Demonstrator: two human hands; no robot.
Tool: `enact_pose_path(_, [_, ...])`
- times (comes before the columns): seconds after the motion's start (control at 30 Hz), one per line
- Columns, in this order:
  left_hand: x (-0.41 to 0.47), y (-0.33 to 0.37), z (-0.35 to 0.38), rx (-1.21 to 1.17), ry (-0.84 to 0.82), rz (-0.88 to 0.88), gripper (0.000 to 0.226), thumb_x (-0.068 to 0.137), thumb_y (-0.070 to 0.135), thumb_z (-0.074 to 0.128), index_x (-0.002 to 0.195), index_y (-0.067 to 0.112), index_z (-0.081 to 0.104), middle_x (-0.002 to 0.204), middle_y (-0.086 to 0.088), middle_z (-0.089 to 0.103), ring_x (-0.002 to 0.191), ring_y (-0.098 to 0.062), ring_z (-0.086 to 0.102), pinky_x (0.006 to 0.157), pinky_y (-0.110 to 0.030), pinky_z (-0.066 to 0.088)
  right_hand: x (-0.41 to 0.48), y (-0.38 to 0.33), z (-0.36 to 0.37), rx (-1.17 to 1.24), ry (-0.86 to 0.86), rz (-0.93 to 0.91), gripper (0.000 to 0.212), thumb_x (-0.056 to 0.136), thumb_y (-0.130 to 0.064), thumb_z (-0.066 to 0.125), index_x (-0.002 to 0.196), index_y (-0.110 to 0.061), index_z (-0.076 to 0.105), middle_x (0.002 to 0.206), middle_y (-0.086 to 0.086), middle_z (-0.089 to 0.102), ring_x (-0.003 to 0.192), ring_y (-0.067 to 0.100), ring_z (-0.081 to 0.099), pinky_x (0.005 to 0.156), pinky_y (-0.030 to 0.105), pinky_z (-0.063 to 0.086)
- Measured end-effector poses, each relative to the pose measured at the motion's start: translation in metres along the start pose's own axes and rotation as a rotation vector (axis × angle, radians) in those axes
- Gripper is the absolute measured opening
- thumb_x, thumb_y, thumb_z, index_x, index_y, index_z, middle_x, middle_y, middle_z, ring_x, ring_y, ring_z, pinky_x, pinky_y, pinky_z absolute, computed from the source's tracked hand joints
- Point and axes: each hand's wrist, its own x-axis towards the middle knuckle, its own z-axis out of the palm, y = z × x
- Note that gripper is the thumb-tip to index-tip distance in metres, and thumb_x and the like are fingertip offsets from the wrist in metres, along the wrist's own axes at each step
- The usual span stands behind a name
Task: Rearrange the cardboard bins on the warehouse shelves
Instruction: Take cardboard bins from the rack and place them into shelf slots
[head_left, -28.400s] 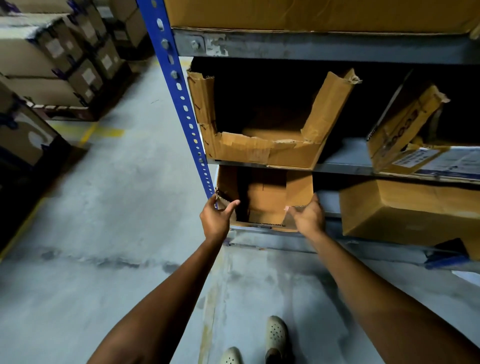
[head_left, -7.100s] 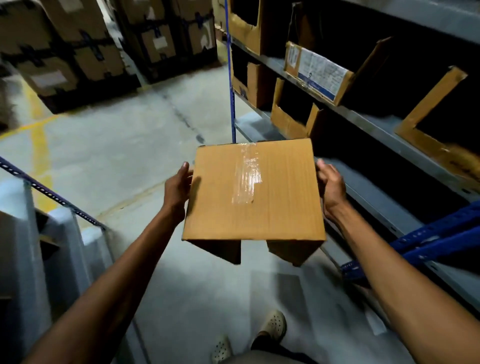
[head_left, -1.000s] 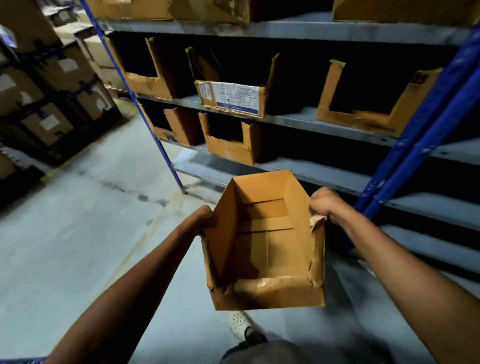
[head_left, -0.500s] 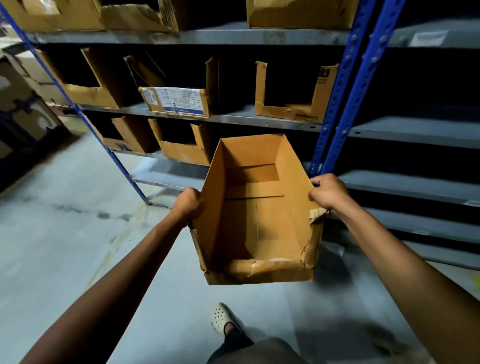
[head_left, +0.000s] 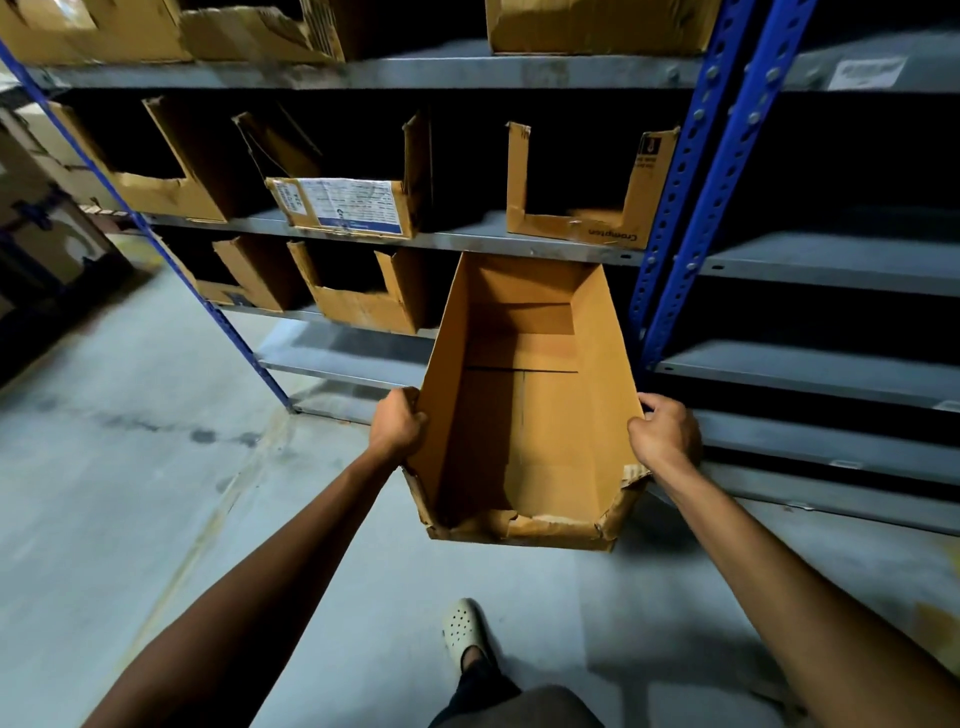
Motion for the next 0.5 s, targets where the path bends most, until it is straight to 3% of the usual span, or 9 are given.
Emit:
enact_pose_path(0.17, [0.03,0.005,0.012,-0.026,-0.023,0.016,0.033,0.081,-0.007,0.05,0.109,0.002,0.064,0.102,-0.012,0.07,0.094,-0.029,0.066,0.084,-0.039,0.054,0.01,0.0,0.024,0.164,0.08,0.14,0.018,0.08,-0.009,0.065,0.095,-0.011,0.074,0.09,0.008,0.075,0.085,0.031,0.068,0.077,0.035,0.055])
enact_pose_path(0.33, [0.07,0.013,0.029,-0.112,-0.082,-0.014,0.038,0.086,-0.004,0.049,0.122,0.006,0.061,0.113,-0.012,0.068,0.103,-0.031,0.065,0.09,-0.043,0.053,0.032,0.001,0.05,0.456,0.12,0.332,0.031,0.081,-0.009,0.072,0.112,-0.004,0.07,0.107,0.011,0.072,0.092,0.025,0.069,0.086,0.034,0.054])
enact_pose_path(0.4, [0.089,0.014,0.04,-0.201,-0.098,-0.049,0.039,0.09,0.0,0.051,0.128,0.006,0.058,0.12,-0.011,0.065,0.107,-0.03,0.064,0.094,-0.047,0.053,0.042,-0.001,0.06,0.552,0.172,0.416,0.029,0.081,-0.009,0.073,0.11,-0.003,0.071,0.104,0.012,0.072,0.085,0.022,0.067,0.083,0.031,0.053])
enact_pose_path(0.5, [0.112,0.02,0.053,-0.337,-0.084,-0.139,0.034,0.093,0.007,0.055,0.126,0.006,0.059,0.12,-0.012,0.066,0.102,-0.028,0.066,0.092,-0.045,0.055,0.053,-0.005,0.076,0.675,0.237,0.483,0.026,0.083,-0.023,0.073,0.103,-0.006,0.074,0.096,0.013,0.074,0.079,0.021,0.066,0.081,0.039,0.056])
